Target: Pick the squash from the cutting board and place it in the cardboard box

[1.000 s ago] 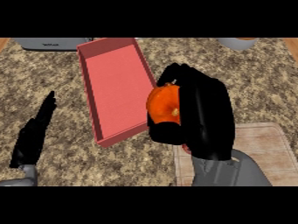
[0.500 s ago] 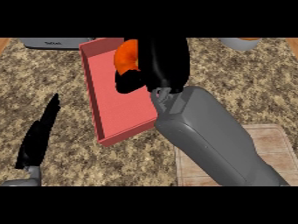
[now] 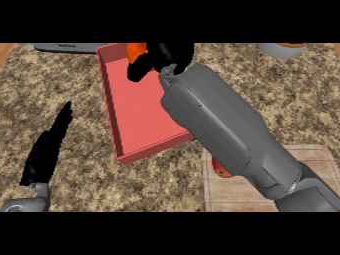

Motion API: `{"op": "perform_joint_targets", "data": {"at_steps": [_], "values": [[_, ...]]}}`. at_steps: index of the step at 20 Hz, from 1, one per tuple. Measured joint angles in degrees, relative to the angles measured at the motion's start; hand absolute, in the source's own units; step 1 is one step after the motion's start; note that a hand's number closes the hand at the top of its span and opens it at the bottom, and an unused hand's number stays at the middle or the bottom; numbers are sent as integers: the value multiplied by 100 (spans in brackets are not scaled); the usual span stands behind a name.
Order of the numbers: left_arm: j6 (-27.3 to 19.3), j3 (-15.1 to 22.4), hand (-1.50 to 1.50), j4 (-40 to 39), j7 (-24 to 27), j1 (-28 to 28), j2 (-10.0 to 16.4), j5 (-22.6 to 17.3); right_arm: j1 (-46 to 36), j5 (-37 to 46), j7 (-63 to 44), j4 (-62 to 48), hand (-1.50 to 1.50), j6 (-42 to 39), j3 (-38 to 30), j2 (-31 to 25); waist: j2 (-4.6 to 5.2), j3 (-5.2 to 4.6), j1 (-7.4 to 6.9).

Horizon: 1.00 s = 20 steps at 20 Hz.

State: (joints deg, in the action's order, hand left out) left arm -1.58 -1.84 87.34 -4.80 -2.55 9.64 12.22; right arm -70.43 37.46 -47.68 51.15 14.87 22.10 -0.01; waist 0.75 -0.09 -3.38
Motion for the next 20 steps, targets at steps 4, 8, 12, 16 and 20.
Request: {"op": "perform_joint_targets", "data": {"at_steps": [4, 8, 12, 16, 20], "values": [[11, 52, 0, -5, 25, -58, -20, 44, -229, -463, 236, -918, 150, 301, 160, 1, 25, -2, -81], [-8, 157, 0, 68, -14, -76, -91, 108, -328, -936, 415, -1590, -150, 689, 192, 1, 53, -1, -178], [45, 129, 0, -22, -13, -230, -60, 88, -280, -1322, 732, -2019, -150, 1108, 349, 0, 84, -1, -259], [75, 107, 0, 19, -56, -260, -67, 38, -270, -1659, 1147, -2203, -150, 1684, 268, 1, 93, 3, -284], [64, 94, 0, -6, -43, -234, -65, 49, -274, -1883, 1454, -2158, -150, 2641, 43, 1, 79, 6, -242]]}}
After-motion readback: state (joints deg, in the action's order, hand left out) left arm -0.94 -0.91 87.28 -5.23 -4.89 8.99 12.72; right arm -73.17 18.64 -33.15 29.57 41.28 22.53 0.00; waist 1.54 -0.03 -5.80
